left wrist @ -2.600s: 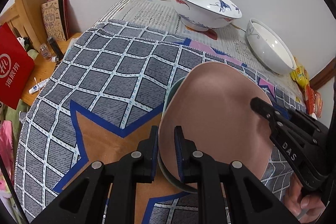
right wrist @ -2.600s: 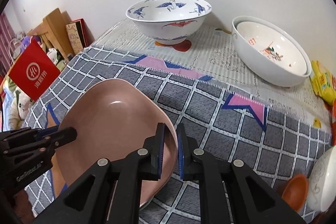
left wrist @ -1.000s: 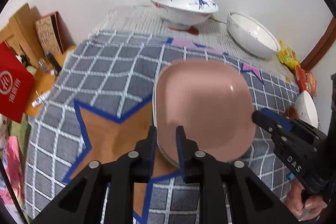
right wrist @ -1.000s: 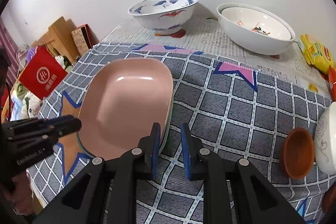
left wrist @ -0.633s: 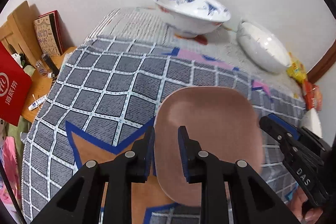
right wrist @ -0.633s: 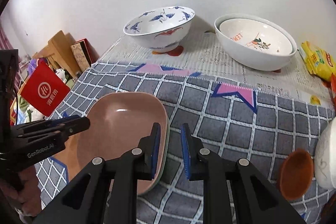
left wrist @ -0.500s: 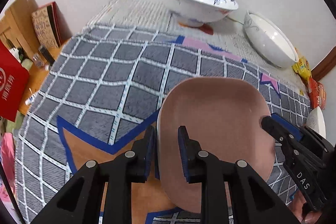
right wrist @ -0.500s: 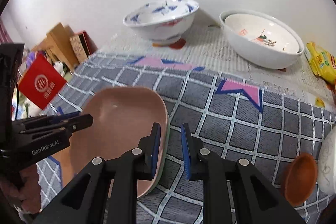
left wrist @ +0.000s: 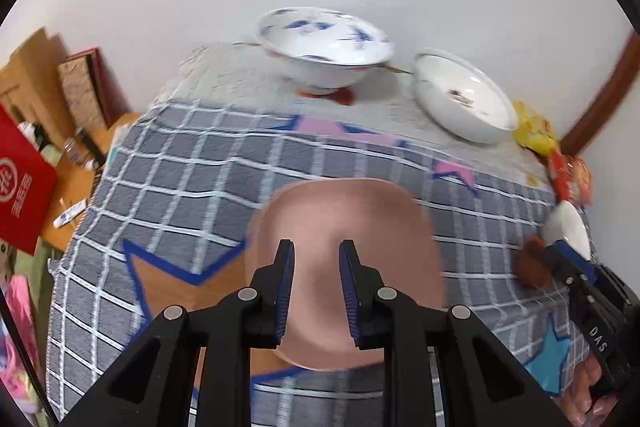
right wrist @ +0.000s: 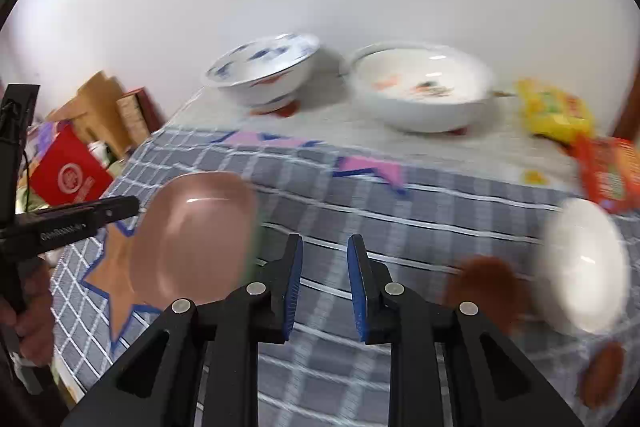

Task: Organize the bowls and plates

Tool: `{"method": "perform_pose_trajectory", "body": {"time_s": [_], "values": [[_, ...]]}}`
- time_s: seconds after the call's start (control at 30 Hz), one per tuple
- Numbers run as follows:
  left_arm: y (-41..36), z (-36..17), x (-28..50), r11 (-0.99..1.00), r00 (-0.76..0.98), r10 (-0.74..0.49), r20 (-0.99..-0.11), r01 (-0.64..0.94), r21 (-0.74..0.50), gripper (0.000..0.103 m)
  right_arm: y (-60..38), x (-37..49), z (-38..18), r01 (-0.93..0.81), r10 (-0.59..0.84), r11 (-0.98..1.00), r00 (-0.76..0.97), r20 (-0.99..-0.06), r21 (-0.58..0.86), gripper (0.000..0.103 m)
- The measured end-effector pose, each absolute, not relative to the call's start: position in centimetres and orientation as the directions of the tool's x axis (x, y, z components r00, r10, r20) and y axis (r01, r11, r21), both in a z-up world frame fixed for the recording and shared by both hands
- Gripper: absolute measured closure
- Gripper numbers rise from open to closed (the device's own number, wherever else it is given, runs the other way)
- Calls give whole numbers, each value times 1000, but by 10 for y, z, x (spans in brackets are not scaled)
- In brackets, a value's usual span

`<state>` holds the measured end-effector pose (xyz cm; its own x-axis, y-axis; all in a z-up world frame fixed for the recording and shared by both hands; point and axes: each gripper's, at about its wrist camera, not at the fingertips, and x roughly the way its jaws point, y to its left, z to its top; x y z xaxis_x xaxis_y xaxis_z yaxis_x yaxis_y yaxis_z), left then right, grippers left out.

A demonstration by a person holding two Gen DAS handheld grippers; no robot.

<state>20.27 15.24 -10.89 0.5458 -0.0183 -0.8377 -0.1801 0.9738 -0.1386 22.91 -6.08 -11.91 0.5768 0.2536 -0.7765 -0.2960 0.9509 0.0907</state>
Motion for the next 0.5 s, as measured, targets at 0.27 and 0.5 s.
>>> {"method": "perform_pose_trajectory", "body": {"time_s": [0.27, 0.5], "values": [[62, -97, 197, 992, 546, -75, -835, -42, -117, 81, -182, 185, -88, -46, 33, 999, 665, -747, 3, 71], [5, -90, 186, 995, 567, -102, -817, 44, -93, 64, -258, 152, -90, 91, -36, 995, 646, -762, 30, 70]]}}
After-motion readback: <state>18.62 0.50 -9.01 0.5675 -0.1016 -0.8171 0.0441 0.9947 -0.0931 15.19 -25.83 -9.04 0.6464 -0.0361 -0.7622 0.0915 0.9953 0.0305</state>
